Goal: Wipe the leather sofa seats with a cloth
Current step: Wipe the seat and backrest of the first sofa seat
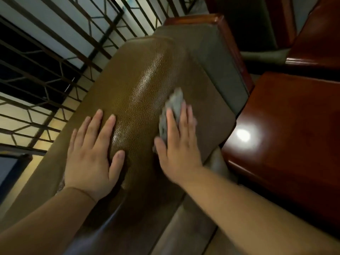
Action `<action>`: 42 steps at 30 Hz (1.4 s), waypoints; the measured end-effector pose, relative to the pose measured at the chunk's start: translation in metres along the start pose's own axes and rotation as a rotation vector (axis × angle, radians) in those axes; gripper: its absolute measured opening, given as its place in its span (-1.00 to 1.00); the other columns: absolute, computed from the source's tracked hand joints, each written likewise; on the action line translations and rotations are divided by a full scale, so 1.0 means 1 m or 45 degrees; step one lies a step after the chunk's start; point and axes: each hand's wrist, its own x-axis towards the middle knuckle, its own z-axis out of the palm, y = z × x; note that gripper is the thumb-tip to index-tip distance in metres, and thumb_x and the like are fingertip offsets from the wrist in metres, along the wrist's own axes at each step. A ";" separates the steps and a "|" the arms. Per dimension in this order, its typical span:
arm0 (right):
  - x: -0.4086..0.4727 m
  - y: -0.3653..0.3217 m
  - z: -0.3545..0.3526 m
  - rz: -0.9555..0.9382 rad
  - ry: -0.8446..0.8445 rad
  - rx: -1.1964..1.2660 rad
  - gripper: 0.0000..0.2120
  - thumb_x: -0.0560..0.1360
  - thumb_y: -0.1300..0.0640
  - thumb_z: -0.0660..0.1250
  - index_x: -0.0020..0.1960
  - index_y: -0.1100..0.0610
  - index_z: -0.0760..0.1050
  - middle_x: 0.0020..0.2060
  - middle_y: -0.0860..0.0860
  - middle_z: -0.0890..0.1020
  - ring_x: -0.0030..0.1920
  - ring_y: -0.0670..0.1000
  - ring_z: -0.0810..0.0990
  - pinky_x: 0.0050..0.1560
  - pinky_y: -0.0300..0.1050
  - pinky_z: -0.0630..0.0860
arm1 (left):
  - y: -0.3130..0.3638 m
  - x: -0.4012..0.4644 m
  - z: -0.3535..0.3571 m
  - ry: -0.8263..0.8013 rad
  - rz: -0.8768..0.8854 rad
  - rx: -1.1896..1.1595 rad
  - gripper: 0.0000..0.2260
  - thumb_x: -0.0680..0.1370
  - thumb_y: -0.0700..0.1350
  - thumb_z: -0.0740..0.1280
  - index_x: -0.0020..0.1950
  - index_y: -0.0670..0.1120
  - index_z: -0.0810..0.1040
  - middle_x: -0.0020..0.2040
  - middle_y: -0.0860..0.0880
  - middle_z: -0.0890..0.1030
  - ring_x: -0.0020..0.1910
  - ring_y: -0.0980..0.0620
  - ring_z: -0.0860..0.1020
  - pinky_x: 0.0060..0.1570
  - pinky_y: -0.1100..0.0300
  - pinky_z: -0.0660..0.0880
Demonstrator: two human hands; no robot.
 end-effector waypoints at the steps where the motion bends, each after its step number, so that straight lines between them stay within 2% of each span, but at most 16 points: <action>1: 0.029 -0.004 -0.010 -0.060 0.053 0.001 -0.32 0.68 -0.13 0.11 0.69 0.12 0.00 0.67 0.23 -0.06 0.67 0.24 -0.15 0.62 0.31 -0.03 | 0.000 0.000 0.000 0.013 -0.001 -0.003 -0.32 0.61 0.21 0.11 0.72 0.05 0.08 0.71 -0.10 0.12 0.67 -0.23 0.11 0.58 -0.35 0.12; 4: 0.089 -0.012 -0.033 -0.060 0.166 0.011 -0.40 0.70 -0.11 0.09 0.68 0.07 0.11 0.68 0.14 -0.01 0.67 0.18 -0.12 0.64 0.26 -0.06 | 0.001 0.000 -0.003 0.015 -0.016 -0.001 -0.32 0.62 0.22 0.11 0.72 0.09 0.06 0.71 -0.08 0.12 0.67 -0.21 0.11 0.58 -0.34 0.12; 7: 0.060 -0.024 -0.015 -0.006 0.202 0.069 -0.39 0.70 -0.06 0.11 0.67 0.15 0.10 0.67 0.19 0.02 0.67 0.20 -0.08 0.62 0.29 0.01 | 0.003 -0.001 -0.007 -0.037 -0.074 0.006 -0.32 0.61 0.26 0.11 0.71 0.14 0.06 0.71 -0.06 0.14 0.67 -0.19 0.11 0.60 -0.32 0.10; 9: 0.002 -0.025 -0.003 0.040 0.088 0.044 -0.33 0.69 -0.06 0.11 0.68 0.21 0.01 0.66 0.25 0.00 0.67 0.24 -0.09 0.59 0.34 0.08 | 0.007 -0.002 -0.016 -0.119 -0.068 0.026 -0.33 0.60 0.29 0.11 0.70 0.14 0.13 0.67 -0.09 0.21 0.64 -0.22 0.18 0.58 -0.31 0.15; 12: -0.041 -0.013 -0.002 -0.026 -0.161 -0.078 -0.23 0.67 -0.14 0.11 0.69 0.11 -0.21 0.67 0.23 -0.10 0.67 0.22 -0.16 0.57 0.33 0.17 | 0.020 0.026 -0.045 -0.150 -0.109 0.059 -0.35 0.55 0.38 0.08 0.57 0.11 0.26 0.46 -0.13 0.37 0.42 -0.25 0.40 0.42 -0.24 0.37; 13: -0.030 -0.005 -0.007 -0.077 -0.174 -0.124 -0.21 0.67 -0.15 0.15 0.69 0.09 -0.21 0.67 0.23 -0.09 0.67 0.23 -0.16 0.58 0.32 0.17 | 0.031 0.045 -0.052 -0.135 -0.096 0.056 -0.37 0.54 0.39 0.08 0.54 0.12 0.26 0.45 -0.11 0.35 0.41 -0.23 0.40 0.41 -0.24 0.38; 15: 0.016 0.012 -0.020 -0.139 -0.112 -0.165 -0.22 0.66 -0.14 0.18 0.70 0.10 -0.13 0.67 0.23 -0.10 0.67 0.21 -0.18 0.63 0.27 0.04 | 0.056 0.082 -0.049 -0.110 0.048 0.082 -0.34 0.55 0.37 0.10 0.62 0.19 0.16 0.63 -0.08 0.17 0.59 -0.21 0.22 0.54 -0.32 0.22; 18: 0.085 0.046 -0.039 -0.005 0.057 -0.027 -0.31 0.68 -0.11 0.07 0.70 0.14 -0.07 0.68 0.18 -0.07 0.67 0.14 -0.18 0.65 0.17 -0.13 | 0.077 0.102 -0.019 -0.047 0.140 0.161 -0.28 0.56 0.36 0.07 0.70 0.25 -0.04 0.73 0.01 -0.05 0.70 -0.15 0.00 0.58 -0.36 0.11; 21: 0.075 0.081 -0.025 0.218 0.190 0.158 -0.36 0.70 -0.10 0.03 0.69 0.13 -0.02 0.68 0.14 -0.01 0.68 0.09 -0.11 0.66 0.09 -0.11 | 0.073 0.098 -0.004 0.050 0.136 0.168 -0.27 0.56 0.33 0.09 0.71 0.18 0.02 0.72 -0.07 0.02 0.67 -0.23 0.08 0.55 -0.38 0.17; 23: 0.031 0.092 -0.002 0.537 0.245 0.308 -0.35 0.70 -0.15 -0.01 0.69 0.10 -0.04 0.68 0.14 -0.01 0.68 0.08 -0.08 0.66 0.05 -0.07 | 0.072 0.099 -0.005 0.062 0.121 0.178 -0.27 0.56 0.32 0.08 0.72 0.15 0.04 0.72 -0.11 0.04 0.66 -0.28 0.09 0.55 -0.39 0.15; 27: -0.027 0.092 0.012 1.010 0.010 0.420 -0.31 0.69 -0.25 -0.11 0.69 0.01 -0.24 0.68 0.04 -0.22 0.66 0.00 -0.26 0.66 0.13 -0.08 | 0.074 0.099 -0.002 0.090 0.127 0.172 -0.26 0.57 0.30 0.09 0.72 0.13 0.03 0.71 -0.15 0.03 0.65 -0.33 0.08 0.54 -0.43 0.10; 30: 0.027 0.074 -0.011 0.802 0.047 0.481 -0.35 0.72 -0.20 -0.05 0.68 -0.05 -0.26 0.67 -0.02 -0.27 0.64 -0.01 -0.31 0.65 0.13 -0.18 | 0.071 0.100 0.005 0.119 0.124 0.237 -0.27 0.58 0.29 0.09 0.72 0.13 0.01 0.71 -0.18 0.02 0.64 -0.36 0.10 0.54 -0.43 0.11; 32: 0.066 0.066 -0.025 0.482 0.185 0.440 -0.39 0.74 -0.13 -0.04 0.70 0.01 -0.18 0.68 0.00 -0.20 0.66 -0.01 -0.27 0.64 0.07 -0.22 | 0.071 0.102 0.010 0.136 0.109 0.278 -0.28 0.59 0.29 0.08 0.73 0.13 -0.01 0.71 -0.19 0.01 0.63 -0.39 0.11 0.54 -0.42 0.13; 34: 0.073 0.078 -0.019 0.403 0.277 0.407 -0.41 0.75 -0.09 -0.04 0.70 0.09 -0.08 0.69 0.05 -0.09 0.67 0.01 -0.20 0.66 0.09 -0.16 | 0.072 0.101 0.013 0.154 0.097 0.302 -0.28 0.60 0.29 0.07 0.73 0.12 -0.02 0.71 -0.20 0.01 0.61 -0.41 0.12 0.53 -0.42 0.13; 39: 0.023 0.148 0.003 1.052 0.262 0.398 -0.35 0.72 -0.18 -0.10 0.70 0.06 -0.16 0.69 0.02 -0.07 0.67 0.02 -0.09 0.66 0.10 -0.01 | 0.072 0.100 0.018 0.171 0.088 0.283 -0.28 0.60 0.32 0.02 0.72 0.14 -0.04 0.71 -0.18 -0.02 0.63 -0.39 0.08 0.56 -0.41 0.08; 42: 0.012 0.138 0.000 1.045 0.173 0.457 -0.35 0.74 -0.13 -0.04 0.70 0.09 -0.22 0.69 0.06 -0.14 0.67 0.04 -0.15 0.66 0.04 -0.12 | 0.071 0.100 0.020 0.191 0.091 0.261 -0.29 0.60 0.33 -0.01 0.73 0.14 -0.05 0.71 -0.18 -0.03 0.64 -0.39 0.07 0.57 -0.40 0.07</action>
